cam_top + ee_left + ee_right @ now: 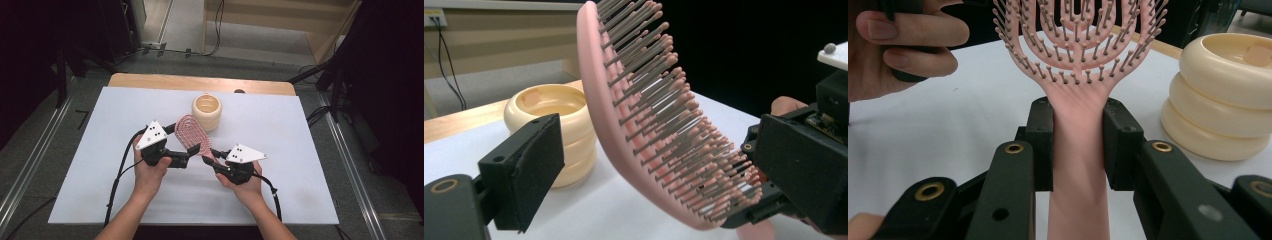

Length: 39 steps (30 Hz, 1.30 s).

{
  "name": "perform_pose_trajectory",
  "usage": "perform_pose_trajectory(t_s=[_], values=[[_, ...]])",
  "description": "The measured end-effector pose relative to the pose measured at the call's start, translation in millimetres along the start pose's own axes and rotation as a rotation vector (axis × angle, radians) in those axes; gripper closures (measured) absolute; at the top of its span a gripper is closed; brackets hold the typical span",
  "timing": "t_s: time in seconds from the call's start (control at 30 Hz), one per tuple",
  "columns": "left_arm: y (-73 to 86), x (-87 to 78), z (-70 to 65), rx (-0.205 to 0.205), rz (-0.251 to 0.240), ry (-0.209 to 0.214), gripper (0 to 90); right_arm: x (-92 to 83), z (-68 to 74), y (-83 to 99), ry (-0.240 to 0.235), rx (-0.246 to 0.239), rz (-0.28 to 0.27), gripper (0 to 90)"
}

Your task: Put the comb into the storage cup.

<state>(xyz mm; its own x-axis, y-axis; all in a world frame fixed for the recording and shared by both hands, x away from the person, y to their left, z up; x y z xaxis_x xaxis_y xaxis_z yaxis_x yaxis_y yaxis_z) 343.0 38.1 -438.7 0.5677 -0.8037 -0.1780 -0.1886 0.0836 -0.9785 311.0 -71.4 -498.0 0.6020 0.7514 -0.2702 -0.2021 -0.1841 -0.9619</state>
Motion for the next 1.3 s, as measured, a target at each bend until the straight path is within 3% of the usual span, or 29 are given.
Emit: perform_pose_trajectory(t_s=[0.5, 0.8, 1.03, 1.3], values=[[-0.6, 8.4, -1.6, -0.063, 0.020, -0.027, 18.4, 0.0, 4.8, -2.1, 0.002, -0.022, -0.017, 68.1], [-3.4, 12.4, -7.8, -0.067, 0.017, -0.001, 34.4, -0.1, 4.6, -2.2, 0.010, -0.029, -0.027, 68.0], [-5.2, 12.4, -8.2, -0.108, 0.015, 0.028, 44.6, -0.1, 5.1, -2.3, 0.017, -0.040, -0.030, 68.1], [-5.8, 12.3, -6.8, -0.142, 0.022, 0.060, 50.4, 0.8, 4.6, -1.0, 0.024, -0.045, -0.033, 68.0]])
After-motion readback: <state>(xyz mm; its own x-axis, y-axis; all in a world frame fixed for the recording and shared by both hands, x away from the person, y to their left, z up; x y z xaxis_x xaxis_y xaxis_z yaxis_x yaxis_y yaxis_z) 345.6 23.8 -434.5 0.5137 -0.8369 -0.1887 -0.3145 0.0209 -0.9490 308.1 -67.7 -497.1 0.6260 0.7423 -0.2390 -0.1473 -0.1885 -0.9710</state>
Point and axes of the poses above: each handheld gripper's, and its own axes: x roughly forward along the jaws, y roughly out of its underside, z roughly to its left, the point moved 9 cm from there along x, roughly forward along the jaws, and after that the axes turned 5 degrees about -z, right-handed, at the moved point
